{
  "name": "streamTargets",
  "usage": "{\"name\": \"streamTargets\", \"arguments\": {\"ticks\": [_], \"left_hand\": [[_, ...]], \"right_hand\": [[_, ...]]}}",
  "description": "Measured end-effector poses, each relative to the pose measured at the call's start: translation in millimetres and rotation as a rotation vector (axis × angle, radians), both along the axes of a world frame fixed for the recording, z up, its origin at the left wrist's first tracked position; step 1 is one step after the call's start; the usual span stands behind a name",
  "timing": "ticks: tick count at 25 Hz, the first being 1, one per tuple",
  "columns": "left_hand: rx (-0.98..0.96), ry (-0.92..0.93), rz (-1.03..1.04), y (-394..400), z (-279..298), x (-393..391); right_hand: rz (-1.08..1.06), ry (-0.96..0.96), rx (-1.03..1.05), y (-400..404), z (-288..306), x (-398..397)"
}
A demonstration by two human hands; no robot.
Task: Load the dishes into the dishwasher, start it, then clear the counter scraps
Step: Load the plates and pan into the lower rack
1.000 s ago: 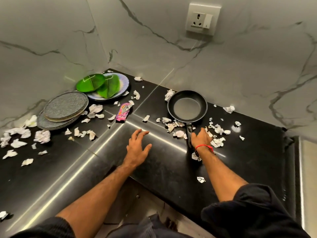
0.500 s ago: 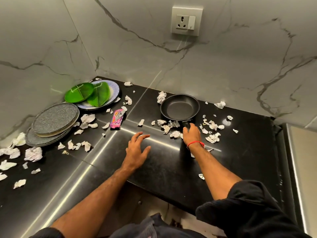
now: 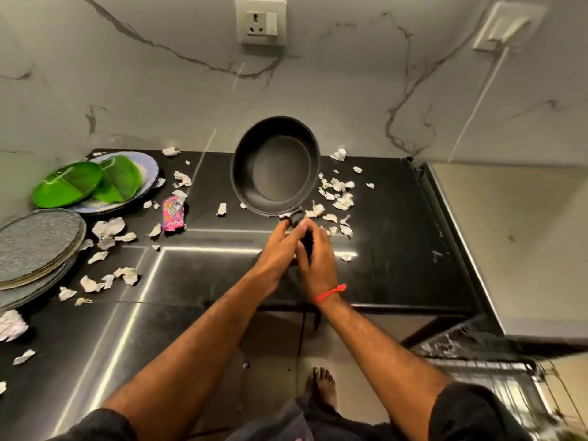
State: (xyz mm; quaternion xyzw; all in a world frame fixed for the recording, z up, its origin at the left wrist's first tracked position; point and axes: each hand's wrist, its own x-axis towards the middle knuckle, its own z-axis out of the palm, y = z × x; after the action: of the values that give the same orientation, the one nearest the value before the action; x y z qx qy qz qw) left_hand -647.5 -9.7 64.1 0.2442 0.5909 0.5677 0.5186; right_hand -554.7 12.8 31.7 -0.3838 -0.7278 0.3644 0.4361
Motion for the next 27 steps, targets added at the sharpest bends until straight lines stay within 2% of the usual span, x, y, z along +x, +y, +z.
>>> {"name": "streamTargets", "arguments": {"ticks": [6, 9, 12, 15, 20, 23, 27], "left_hand": [[-0.048, 0.090, -0.116, -48.0, -15.1, 59.5], [-0.003, 0.137, -0.188, -67.5, -17.8, 97.9], [0.078, 0.253, -0.396, -84.1, -20.6, 149.7], [0.107, 0.407, -0.563, -93.7, -27.7, 195.5], [0.313, 0.868, -1.016, -101.9, -59.6, 271.5], [0.316, 0.906, -1.244, -115.3, -81.3, 328.6], [0.201, 0.882, -1.422, -134.2, -124.5, 412.2]], "right_hand": [[0.110, -0.030, -0.087, -82.8, -15.6, 82.5], [0.119, -0.013, -0.062, -100.7, -18.1, 132.1], [-0.148, 0.037, -0.091, -115.4, -12.7, 192.0], [-0.438, 0.193, -0.182, -122.8, -5.5, 255.2], [-0.757, 0.436, -0.260, -132.9, 2.8, 388.1], [-0.826, 0.490, -0.476, -144.0, -7.4, 462.7], [-0.842, 0.382, -0.750, -172.4, -46.5, 559.6]]}}
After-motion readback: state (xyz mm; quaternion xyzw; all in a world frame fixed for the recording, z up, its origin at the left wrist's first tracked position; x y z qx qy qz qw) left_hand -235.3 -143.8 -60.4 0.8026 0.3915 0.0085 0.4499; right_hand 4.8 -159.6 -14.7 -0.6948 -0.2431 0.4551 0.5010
